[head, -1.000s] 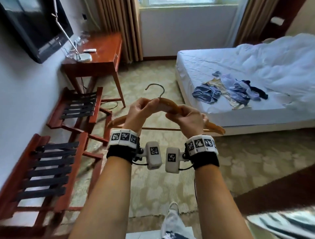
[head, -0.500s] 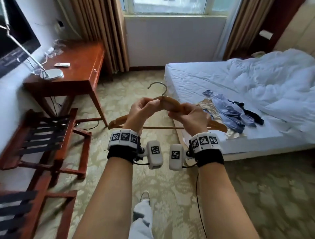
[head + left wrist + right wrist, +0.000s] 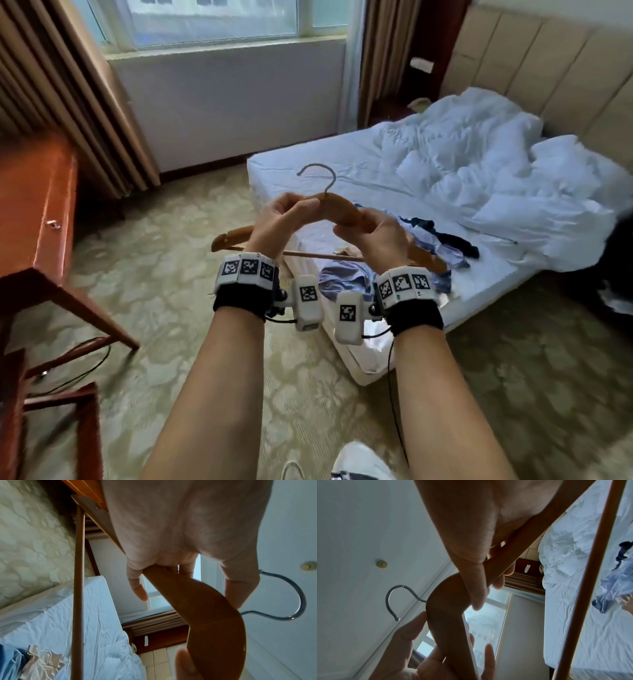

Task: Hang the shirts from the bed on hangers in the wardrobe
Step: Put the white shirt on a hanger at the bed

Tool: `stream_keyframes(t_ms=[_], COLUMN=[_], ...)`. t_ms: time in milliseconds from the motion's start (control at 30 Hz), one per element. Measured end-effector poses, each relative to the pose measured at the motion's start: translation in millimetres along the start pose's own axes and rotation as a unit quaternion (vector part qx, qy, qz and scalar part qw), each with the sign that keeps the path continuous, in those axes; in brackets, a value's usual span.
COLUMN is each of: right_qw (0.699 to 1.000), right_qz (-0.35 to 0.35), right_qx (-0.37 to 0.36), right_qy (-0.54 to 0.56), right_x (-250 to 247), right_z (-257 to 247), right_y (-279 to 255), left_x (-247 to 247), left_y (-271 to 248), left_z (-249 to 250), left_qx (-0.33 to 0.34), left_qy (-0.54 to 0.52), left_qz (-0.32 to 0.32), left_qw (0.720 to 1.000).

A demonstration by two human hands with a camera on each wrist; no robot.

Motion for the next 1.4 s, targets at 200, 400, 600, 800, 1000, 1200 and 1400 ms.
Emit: stream_keyframes(t_ms=[200,400,600,800,1000,1200,1400], right_qw=[0.998,0.995,0.991,0.986,0.977,0.969,0.963], right_qz=[0.050,0.074,0.076,0.098,0.122,0.139,0.143], right_qx=[0.022,0.036,0.070,0.109,0.157,0.203,0.226], right_qy=[-0.025,-0.063,-0.080,-0.082,-0.074,-0.030,-0.042], right_x=[-3.2,-15.4,-33.3,-57.2,-76.0,-90.4,-96.1], right_z=[23.4,55.5,88.4,129.6,171.2,211.0,232.8], right_y=[104.1,227.5,338.8,398.3,426.3,453.1,486.4], left_x=[60.3,135.4,210.9,277.5,331.7,382.2,429.7], left_y=[110.9,228.9,325.9,378.5,408.0,430.4,460.1], left_z=[-14.3,-29.5,-44.2,-74.2,-109.1,-137.9,-175.0], left_qx=[-0.005,0.000,-0.020,-0.045,-0.085,-0.111,-0.129], left_qy=[0.012,0.039,0.063,0.073,0.065,0.071,0.108], left_qz=[-0.062,-0.100,-0.123,-0.168,-0.219,-0.291,-0.383], left_qw=[0.998,0.994,0.990,0.982,0.970,0.947,0.908])
Point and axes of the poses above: each hand's wrist, its own y-axis towards the middle knuckle, its own x-axis out of the palm, z = x × y, the point moved 4 cm from there along y, towards the middle knuckle, and after that the axes turned 10 degrees about z, right-handed, at the moved point
